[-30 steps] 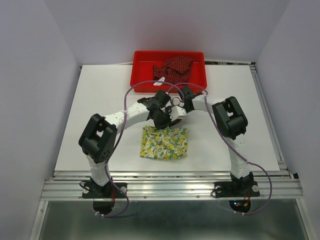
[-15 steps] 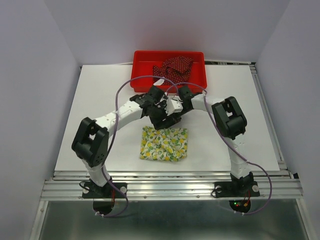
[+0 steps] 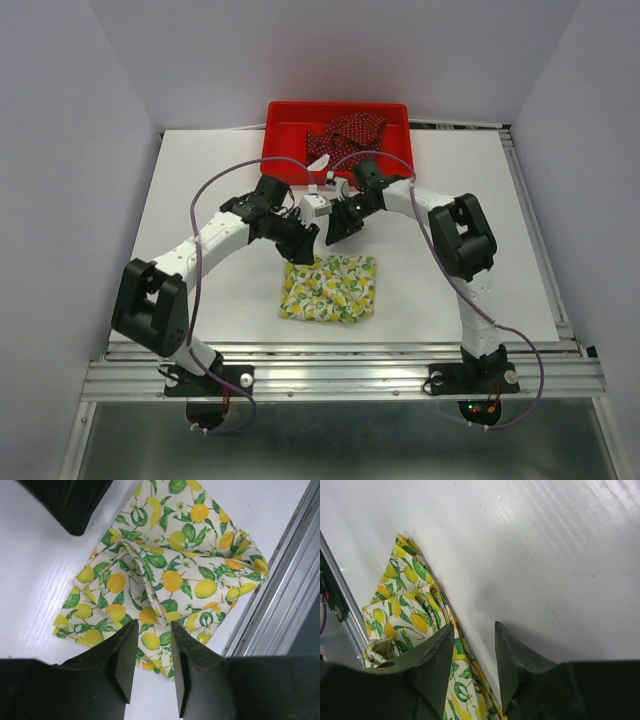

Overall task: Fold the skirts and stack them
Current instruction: Fold the skirt

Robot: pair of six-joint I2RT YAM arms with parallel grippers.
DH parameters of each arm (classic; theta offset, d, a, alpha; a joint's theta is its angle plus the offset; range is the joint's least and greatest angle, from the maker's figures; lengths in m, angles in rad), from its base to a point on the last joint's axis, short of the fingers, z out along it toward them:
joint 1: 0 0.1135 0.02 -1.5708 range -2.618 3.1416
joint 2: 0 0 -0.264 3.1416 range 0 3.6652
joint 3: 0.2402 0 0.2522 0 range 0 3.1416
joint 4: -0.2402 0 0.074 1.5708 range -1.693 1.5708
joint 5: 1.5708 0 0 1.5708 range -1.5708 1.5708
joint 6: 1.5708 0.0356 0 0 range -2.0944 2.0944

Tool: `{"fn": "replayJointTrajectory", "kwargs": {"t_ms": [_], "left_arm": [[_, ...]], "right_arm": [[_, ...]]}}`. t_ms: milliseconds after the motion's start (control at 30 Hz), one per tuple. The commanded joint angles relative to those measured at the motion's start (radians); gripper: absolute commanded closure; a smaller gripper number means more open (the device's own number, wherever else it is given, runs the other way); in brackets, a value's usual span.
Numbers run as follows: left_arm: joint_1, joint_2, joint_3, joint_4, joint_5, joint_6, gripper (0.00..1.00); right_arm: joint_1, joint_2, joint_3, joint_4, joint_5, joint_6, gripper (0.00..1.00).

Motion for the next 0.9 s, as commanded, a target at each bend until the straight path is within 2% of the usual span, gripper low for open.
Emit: {"fn": "replayJointTrajectory", "kwargs": {"t_ms": [0,33,167,267,433,500,633,700,867], "left_arm": [[0.124,0.071,-0.004,0.027,0.266,-0.180,0.61],[0.168,0.090,-0.012,0.056,0.298,-0.210,0.62],[0.203,0.130,-0.047,0.159,0.378,-0.363,0.66],[0.203,0.179,-0.069,0.216,0.365,-0.428,0.70],[0.203,0.289,-0.029,0.218,0.342,-0.490,0.75],[0.203,0.307,-0.033,0.233,0.340,-0.510,0.77],[0.203,0.373,-0.038,0.242,0.306,-0.530,0.79],[0.201,0.406,-0.033,0.228,0.262,-0.527,0.80],[0.212,0.453,-0.017,0.195,0.199,-0.504,0.80]], "right_arm": [[0.008,-0.144,0.047,0.001,0.092,0.068,0.53],[0.008,-0.163,0.037,0.001,0.126,0.073,0.51],[0.008,-0.273,-0.044,-0.001,0.212,0.048,0.52],[0.008,-0.356,-0.086,-0.051,0.236,-0.008,0.53],[0.029,-0.466,-0.161,-0.126,0.285,-0.112,0.53],[0.090,-0.519,-0.190,-0.152,0.337,-0.189,0.52],[0.259,-0.578,-0.267,-0.143,0.553,-0.271,0.45],[0.340,-0.571,-0.273,-0.137,0.624,-0.283,0.36],[0.462,-0.522,-0.253,-0.133,0.723,-0.214,0.30]]}}
